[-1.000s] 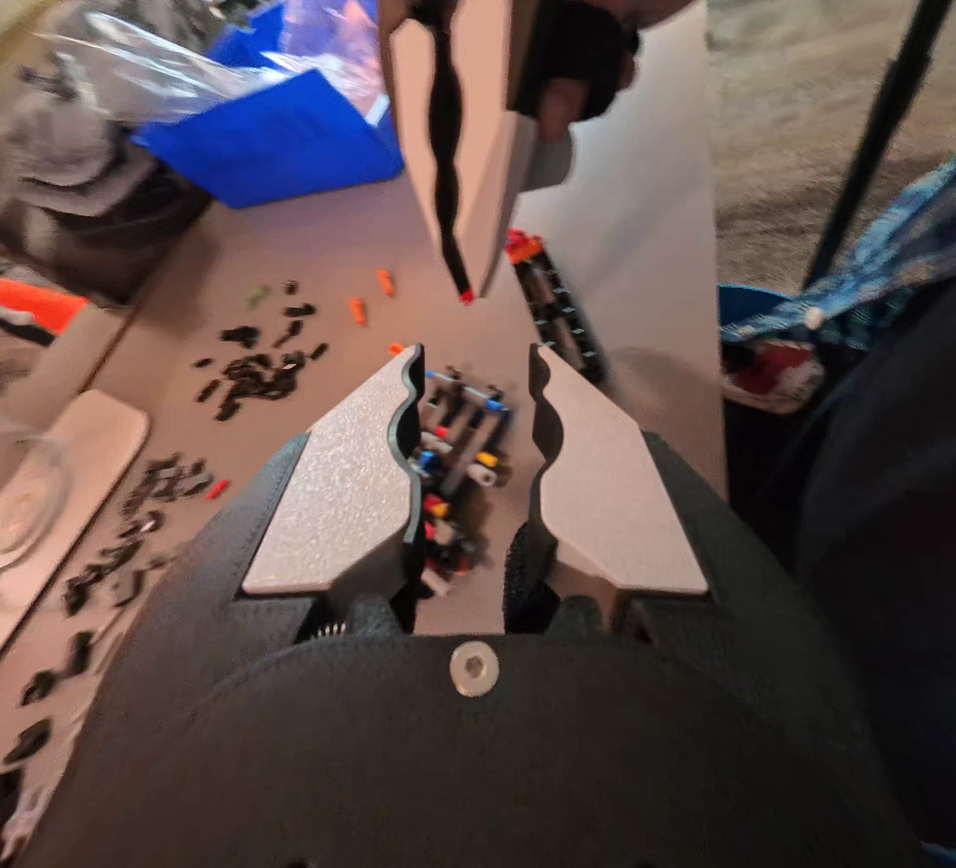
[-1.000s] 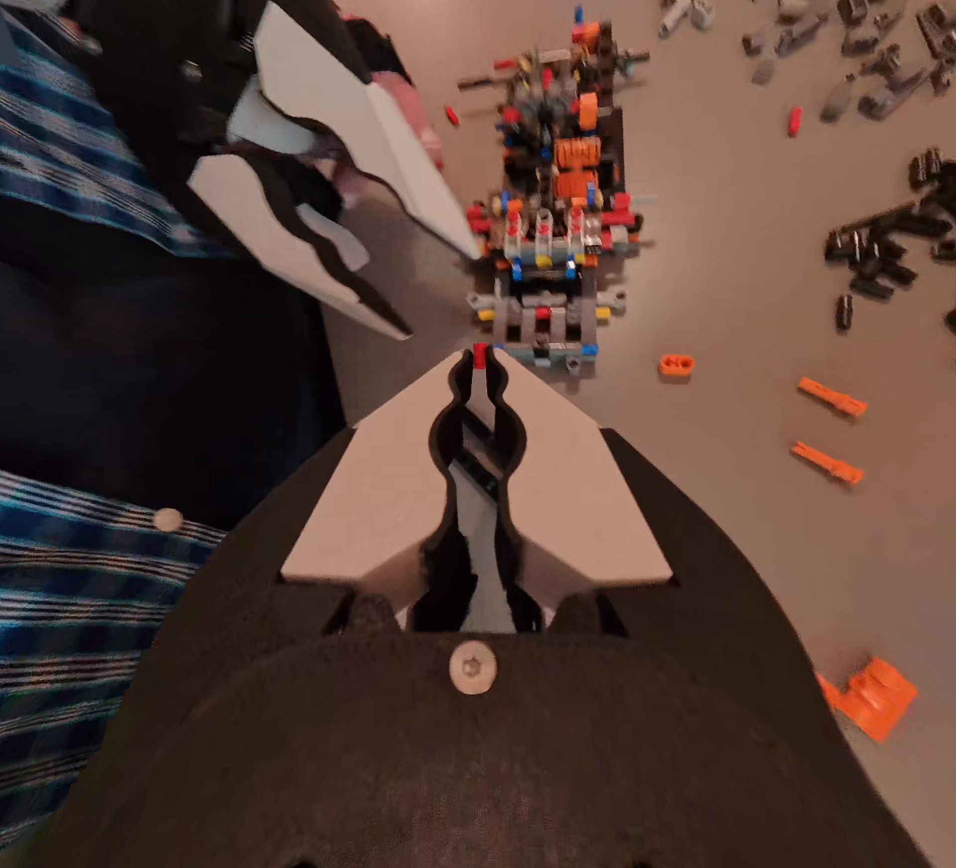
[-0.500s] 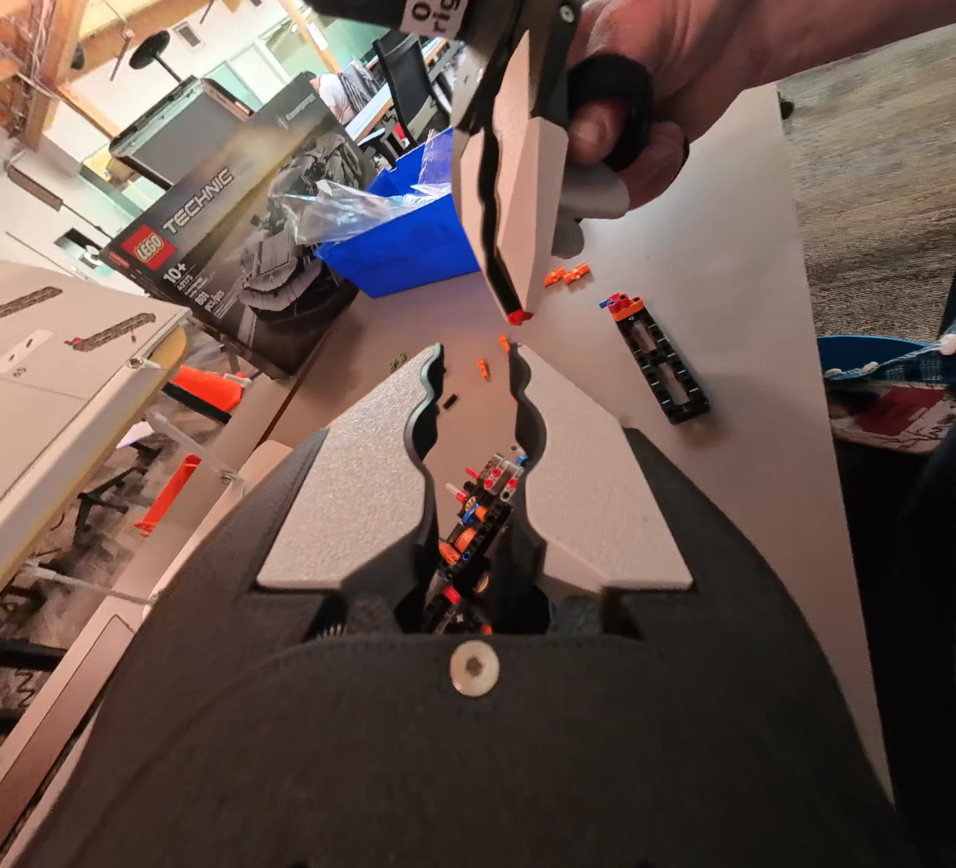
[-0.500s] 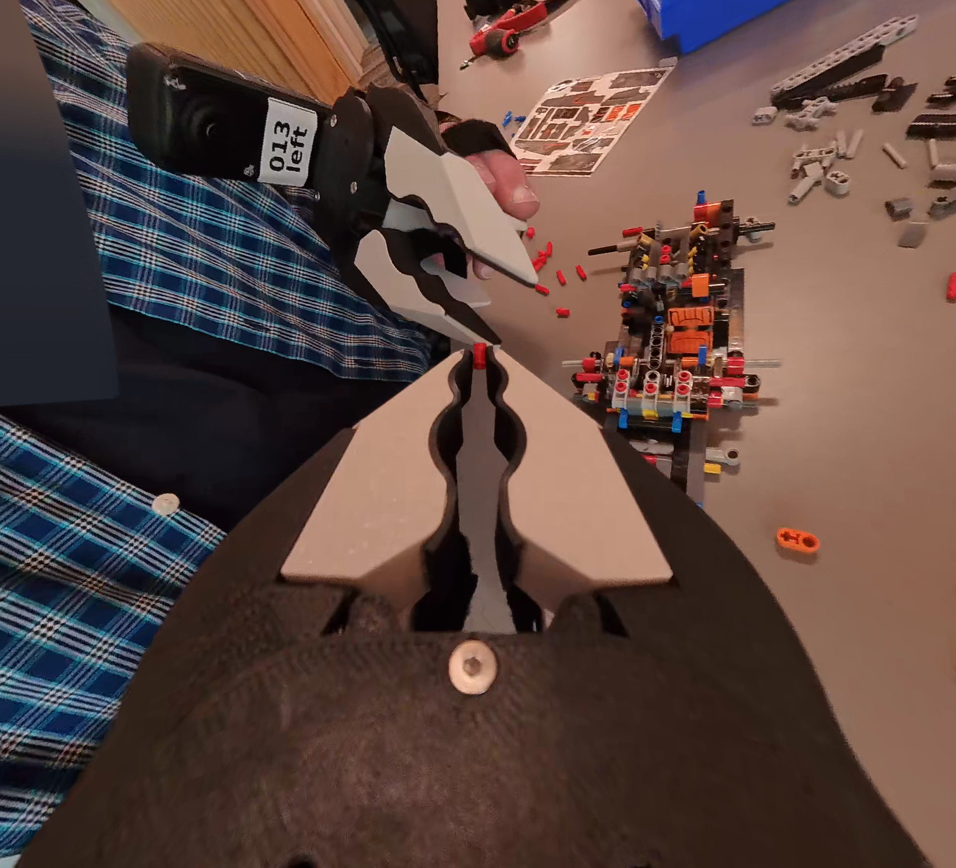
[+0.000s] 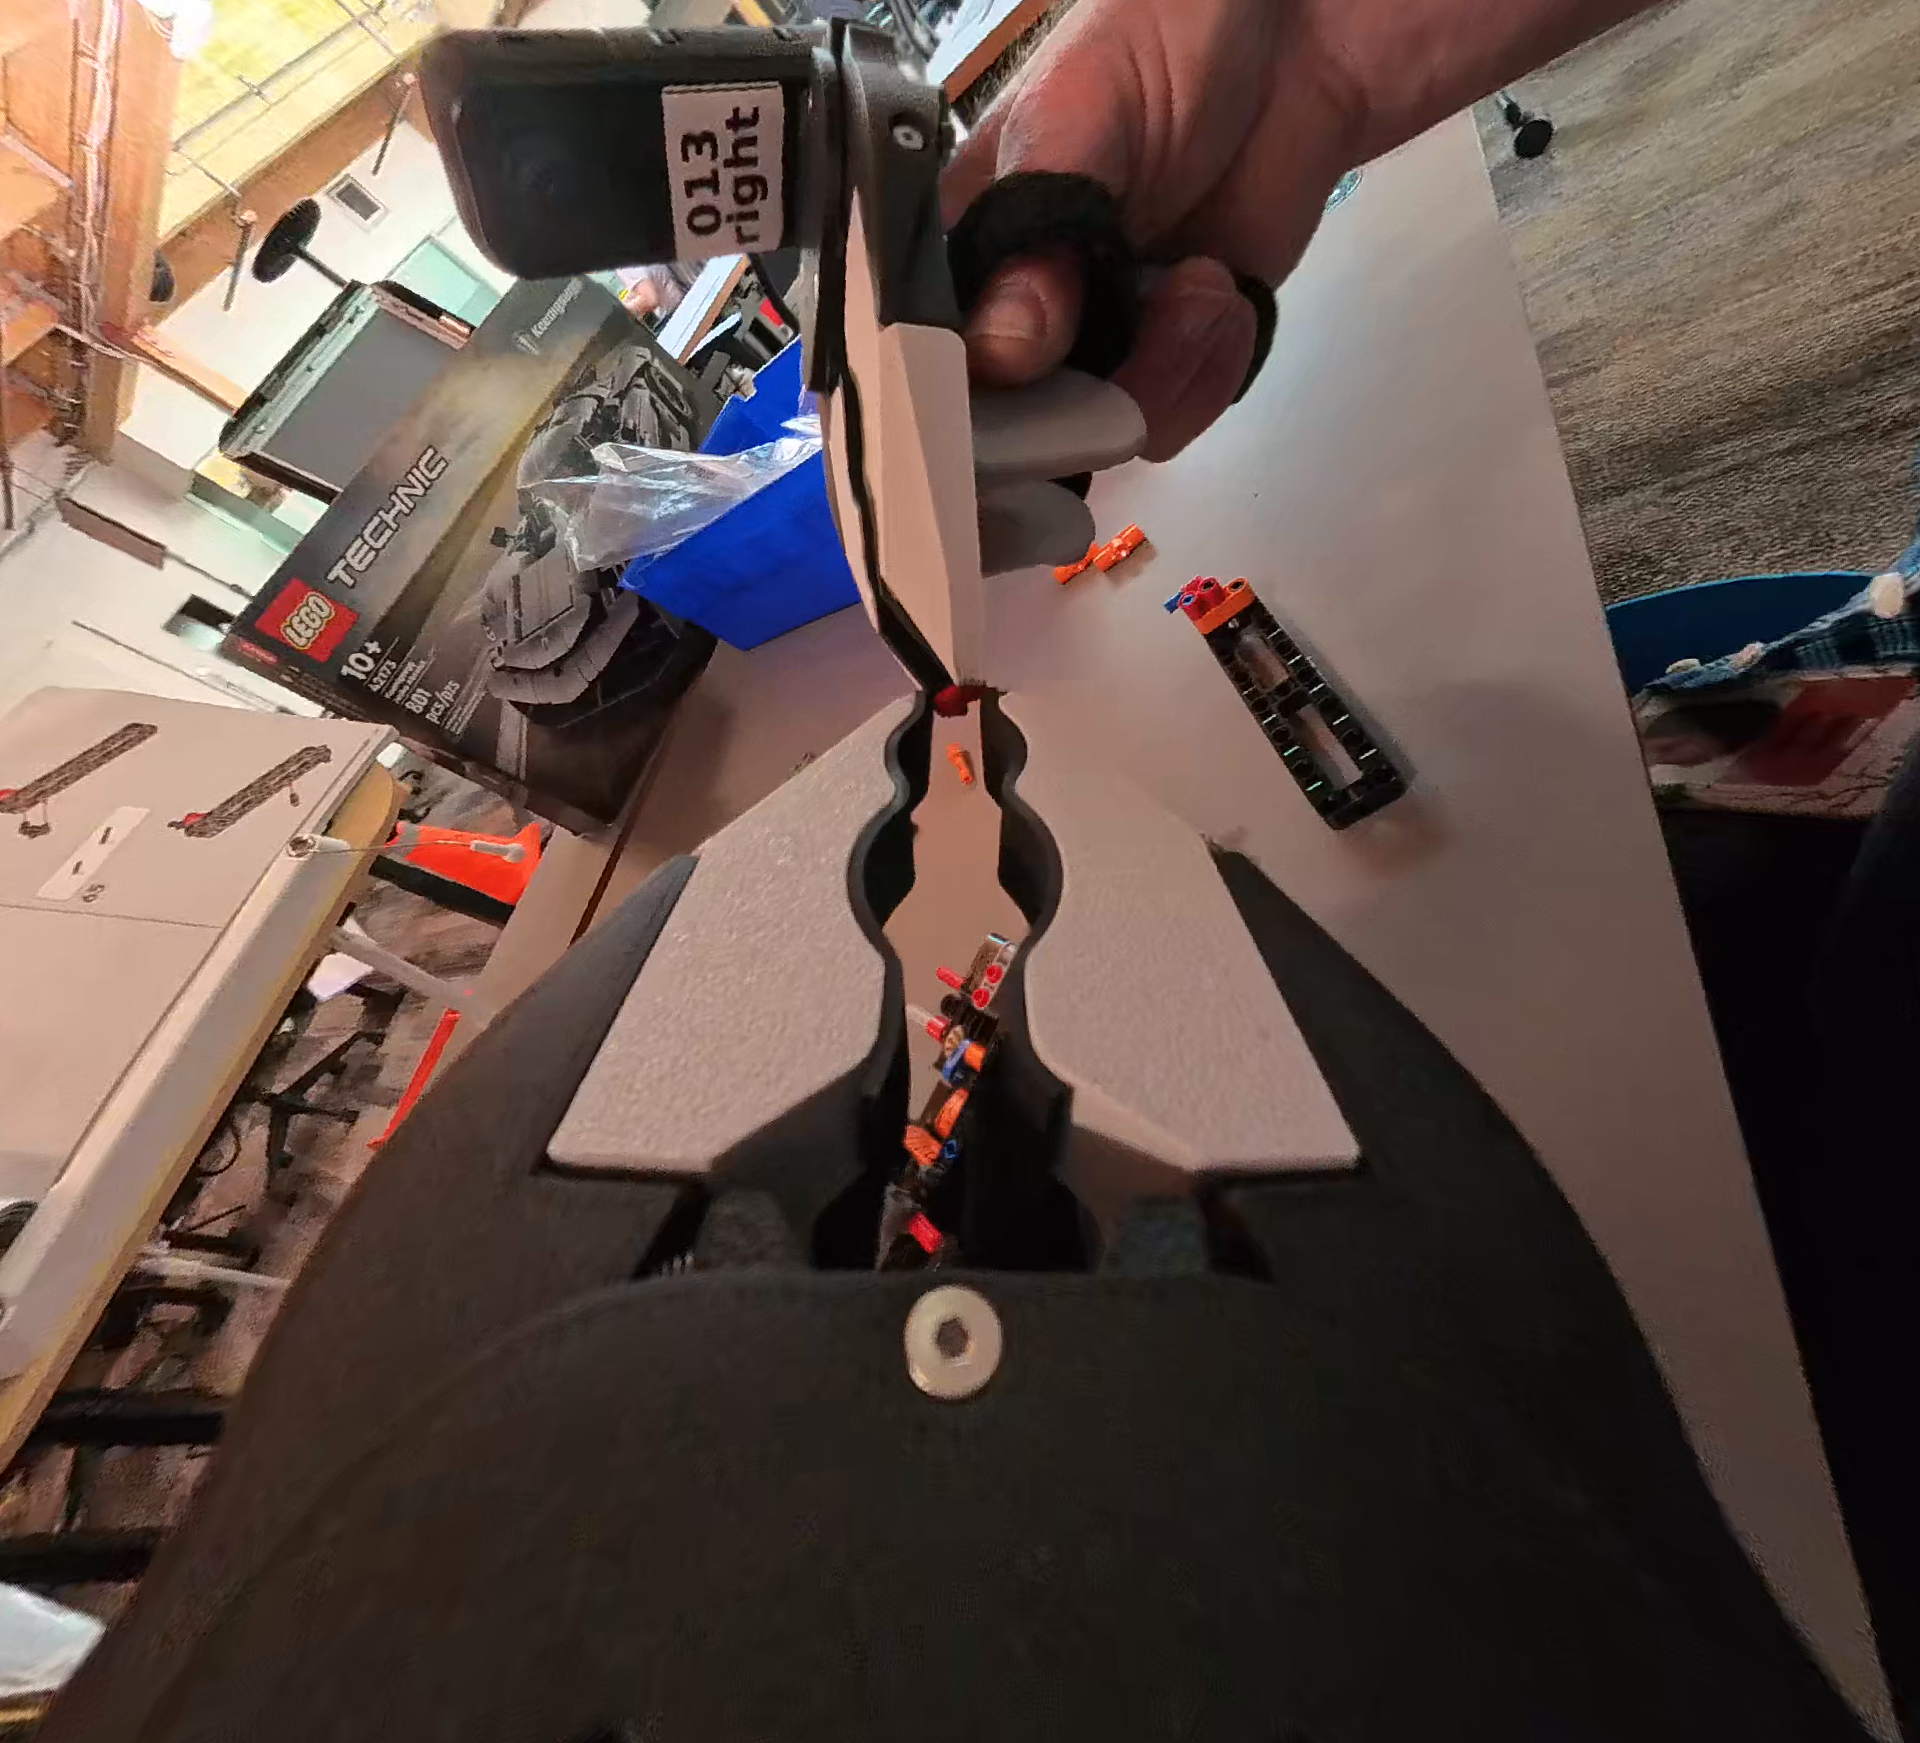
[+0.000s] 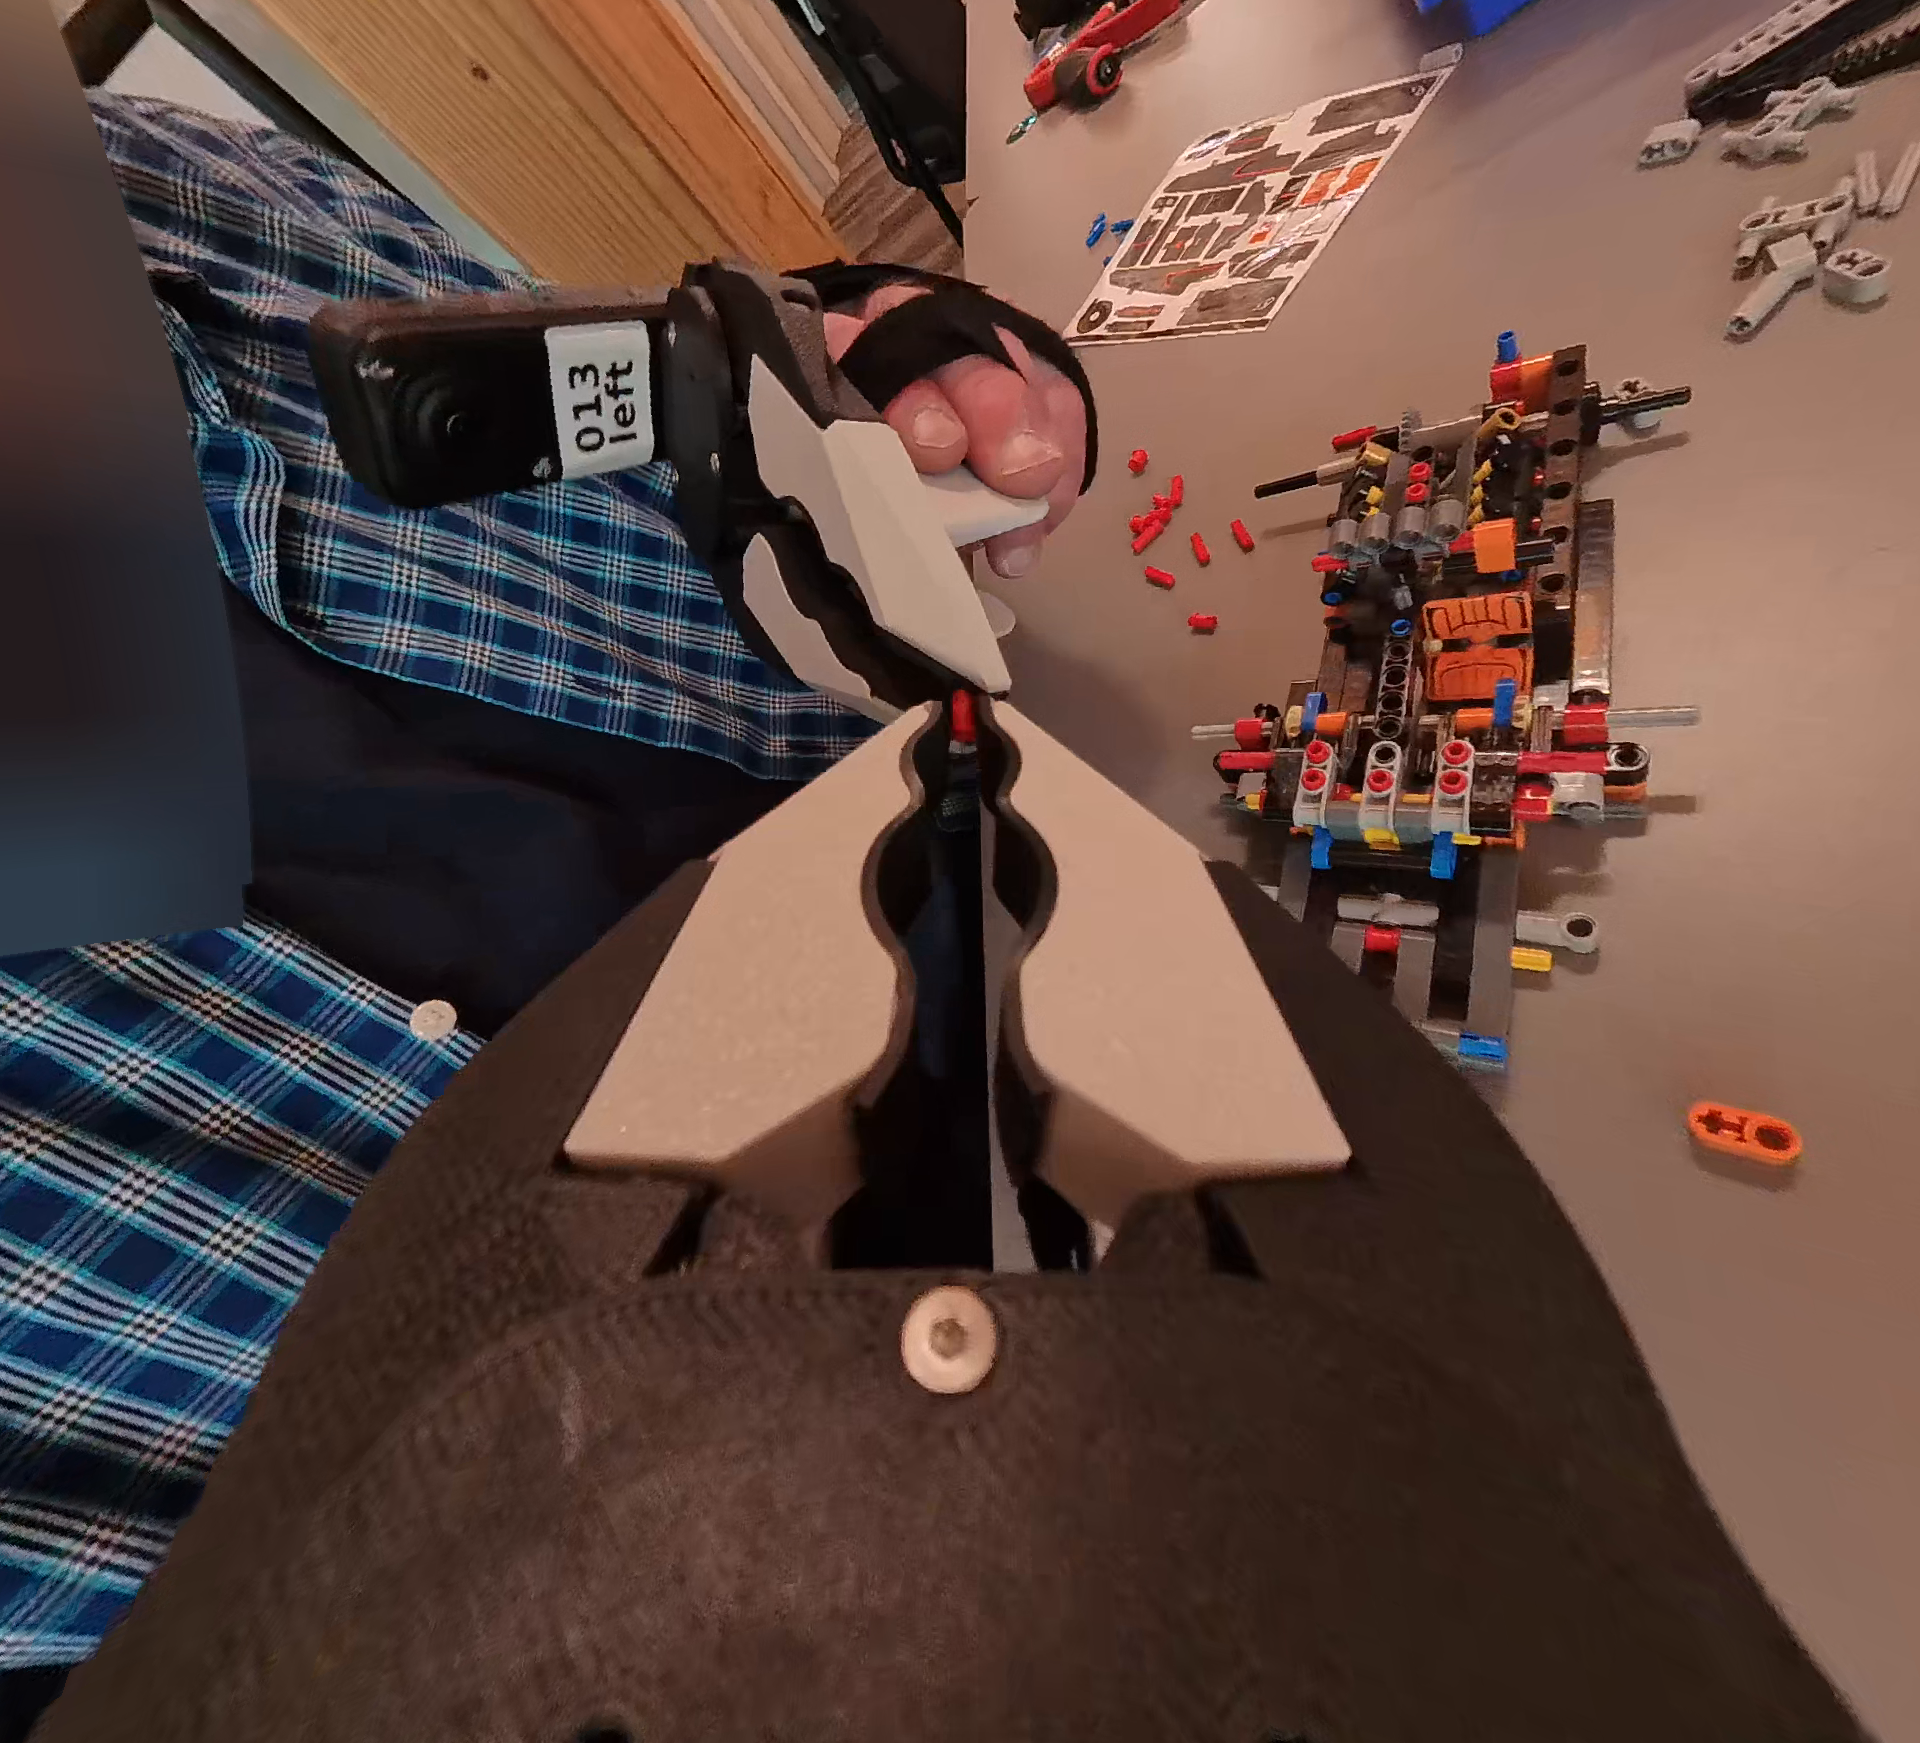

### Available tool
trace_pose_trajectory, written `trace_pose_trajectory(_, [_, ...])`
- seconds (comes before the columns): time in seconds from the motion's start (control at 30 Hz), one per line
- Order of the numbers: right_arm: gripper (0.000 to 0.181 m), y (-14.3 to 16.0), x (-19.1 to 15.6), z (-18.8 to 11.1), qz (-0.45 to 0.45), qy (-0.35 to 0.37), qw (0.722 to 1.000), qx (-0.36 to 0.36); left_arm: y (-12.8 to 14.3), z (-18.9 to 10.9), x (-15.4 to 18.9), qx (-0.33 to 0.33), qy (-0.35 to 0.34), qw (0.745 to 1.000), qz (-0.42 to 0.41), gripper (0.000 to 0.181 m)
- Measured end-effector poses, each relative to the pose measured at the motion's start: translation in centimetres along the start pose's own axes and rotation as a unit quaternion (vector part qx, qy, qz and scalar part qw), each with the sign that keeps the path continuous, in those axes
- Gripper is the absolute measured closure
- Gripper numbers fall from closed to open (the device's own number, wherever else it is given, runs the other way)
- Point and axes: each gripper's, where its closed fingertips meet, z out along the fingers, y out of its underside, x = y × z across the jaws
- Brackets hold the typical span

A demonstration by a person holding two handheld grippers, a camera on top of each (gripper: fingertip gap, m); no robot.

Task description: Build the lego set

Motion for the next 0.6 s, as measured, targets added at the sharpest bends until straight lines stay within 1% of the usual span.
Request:
trace_pose_trajectory(0.17, [0.179, -0.3, 0.9, 0.1, 0.046, 0.010, 0.999, 0.021, 0.9, 0.2, -0.4, -0.039, -0.026, 0.999, 0.022, 0.174])
trace_pose_trajectory(0.33, [0.179, -1.1, 1.9, 0.2, 0.084, 0.034, 0.993, 0.073, 1.8, 0.3, -1.3, -0.076, -0.051, 0.995, 0.035, 0.175])
trace_pose_trajectory(0.47, [0.179, -1.5, 2.7, 0.3, 0.087, 0.059, 0.989, 0.106, 2.6, 0.4, -1.7, -0.096, -0.054, 0.994, 0.025, 0.178])
trace_pose_trajectory(0.6, [0.179, -1.8, 3.1, 0.2, 0.087, 0.068, 0.986, 0.128, 3.0, 0.6, -2.0, -0.099, -0.051, 0.994, -0.003, 0.178])
